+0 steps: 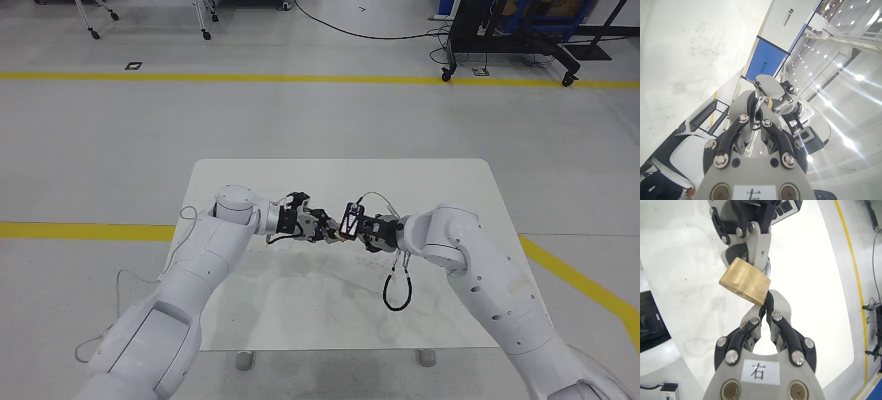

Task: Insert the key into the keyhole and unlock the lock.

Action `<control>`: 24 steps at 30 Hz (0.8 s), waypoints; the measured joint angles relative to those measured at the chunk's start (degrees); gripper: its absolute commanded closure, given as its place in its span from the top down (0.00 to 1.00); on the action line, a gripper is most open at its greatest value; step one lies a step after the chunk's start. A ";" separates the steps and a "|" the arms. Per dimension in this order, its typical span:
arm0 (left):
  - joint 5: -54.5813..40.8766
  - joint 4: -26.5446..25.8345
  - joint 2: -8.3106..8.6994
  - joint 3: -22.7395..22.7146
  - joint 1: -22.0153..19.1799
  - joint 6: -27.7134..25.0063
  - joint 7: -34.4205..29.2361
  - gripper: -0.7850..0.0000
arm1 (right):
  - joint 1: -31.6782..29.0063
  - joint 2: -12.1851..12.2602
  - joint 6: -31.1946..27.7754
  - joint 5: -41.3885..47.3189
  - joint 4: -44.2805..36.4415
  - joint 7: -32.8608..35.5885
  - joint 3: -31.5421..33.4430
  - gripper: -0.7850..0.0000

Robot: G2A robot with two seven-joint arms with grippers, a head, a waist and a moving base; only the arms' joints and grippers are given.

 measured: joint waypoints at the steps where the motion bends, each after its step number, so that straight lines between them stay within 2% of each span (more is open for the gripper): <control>1: -0.02 0.08 -0.01 -0.04 -0.04 0.15 0.38 0.00 | -0.08 0.06 -0.57 0.27 -0.29 -0.21 -0.06 0.00; 7: -0.22 0.60 -0.06 -0.36 -0.28 0.96 3.08 0.00 | -1.20 0.82 -3.33 -3.59 -3.96 -0.37 0.14 0.00; 10: -0.18 0.94 -0.10 -0.65 -0.35 1.62 6.49 0.00 | -2.01 1.29 -3.62 -9.07 -7.93 3.48 -0.50 0.00; 14: 0.46 0.58 -0.23 -0.58 -0.19 2.29 10.51 0.00 | -3.59 1.88 -2.23 -16.42 -14.04 7.62 -3.76 0.00; 18: 1.24 0.09 -0.38 -0.20 0.17 3.30 12.54 0.00 | -3.96 2.19 0.14 -20.07 -18.04 9.86 -7.42 0.00; 24: 1.91 -0.19 -0.61 0.36 0.41 5.78 13.53 0.00 | -0.89 1.50 3.75 -25.08 -18.67 13.48 -15.74 0.00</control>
